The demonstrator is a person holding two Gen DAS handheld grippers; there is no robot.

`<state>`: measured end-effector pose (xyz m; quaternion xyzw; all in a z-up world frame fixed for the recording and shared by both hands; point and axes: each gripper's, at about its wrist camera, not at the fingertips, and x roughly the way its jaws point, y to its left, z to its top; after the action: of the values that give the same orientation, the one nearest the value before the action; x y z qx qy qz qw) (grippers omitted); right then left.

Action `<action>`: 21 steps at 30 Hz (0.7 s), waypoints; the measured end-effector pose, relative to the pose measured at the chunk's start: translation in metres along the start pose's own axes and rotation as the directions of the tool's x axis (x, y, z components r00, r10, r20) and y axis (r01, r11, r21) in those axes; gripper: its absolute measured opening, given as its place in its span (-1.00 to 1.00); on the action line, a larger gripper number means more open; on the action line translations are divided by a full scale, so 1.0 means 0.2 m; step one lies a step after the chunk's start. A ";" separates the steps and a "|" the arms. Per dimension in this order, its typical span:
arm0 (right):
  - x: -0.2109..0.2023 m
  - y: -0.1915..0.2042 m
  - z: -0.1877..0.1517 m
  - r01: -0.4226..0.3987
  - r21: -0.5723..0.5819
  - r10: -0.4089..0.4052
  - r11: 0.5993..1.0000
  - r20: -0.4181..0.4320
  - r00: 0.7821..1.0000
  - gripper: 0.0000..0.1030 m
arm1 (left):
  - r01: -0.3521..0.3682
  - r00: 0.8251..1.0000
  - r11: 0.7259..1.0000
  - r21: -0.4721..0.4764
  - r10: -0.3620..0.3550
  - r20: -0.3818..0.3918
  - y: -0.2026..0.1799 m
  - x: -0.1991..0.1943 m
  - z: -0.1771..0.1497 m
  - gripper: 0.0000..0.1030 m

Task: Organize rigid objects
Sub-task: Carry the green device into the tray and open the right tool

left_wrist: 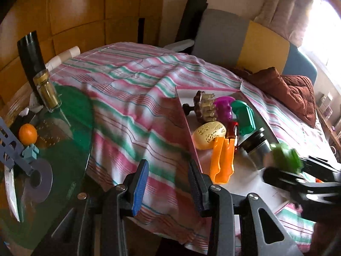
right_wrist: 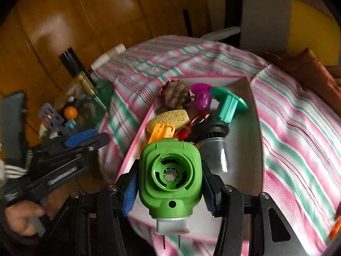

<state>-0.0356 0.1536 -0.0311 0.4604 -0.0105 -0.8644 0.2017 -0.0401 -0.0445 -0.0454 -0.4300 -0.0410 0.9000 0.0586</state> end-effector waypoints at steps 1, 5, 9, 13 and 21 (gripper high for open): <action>0.04 0.00 0.01 0.023 0.002 -0.023 1.000 -0.011 1.000 0.02 | 0.000 1.000 1.000 0.000 0.000 -0.003 0.00 0.01 0.00 -0.28; 0.14 -0.03 0.03 0.066 0.011 -0.065 0.998 -0.033 0.997 0.02 | 0.004 1.000 1.000 0.000 -0.004 -0.011 0.00 0.02 -0.01 -0.28; 0.19 -0.07 0.01 0.083 0.009 -0.083 0.996 -0.056 0.995 0.03 | 0.009 1.000 1.000 0.007 -0.009 -0.019 -0.02 0.03 -0.02 -0.28; 0.23 -0.08 0.00 0.082 0.019 -0.081 0.996 -0.071 0.994 0.03 | 0.012 1.000 1.000 0.013 -0.012 -0.024 -0.03 0.04 -0.02 -0.28; 0.21 -0.10 -0.02 0.091 0.038 -0.089 0.995 -0.049 0.995 0.10 | 0.012 1.000 0.999 0.036 -0.011 -0.010 -0.06 0.01 -0.02 -0.28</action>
<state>-0.0590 0.1574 -0.0701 0.4848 -0.0022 -0.8610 0.1536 -0.0367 -0.0321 -0.0484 -0.4330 -0.0270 0.8981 0.0717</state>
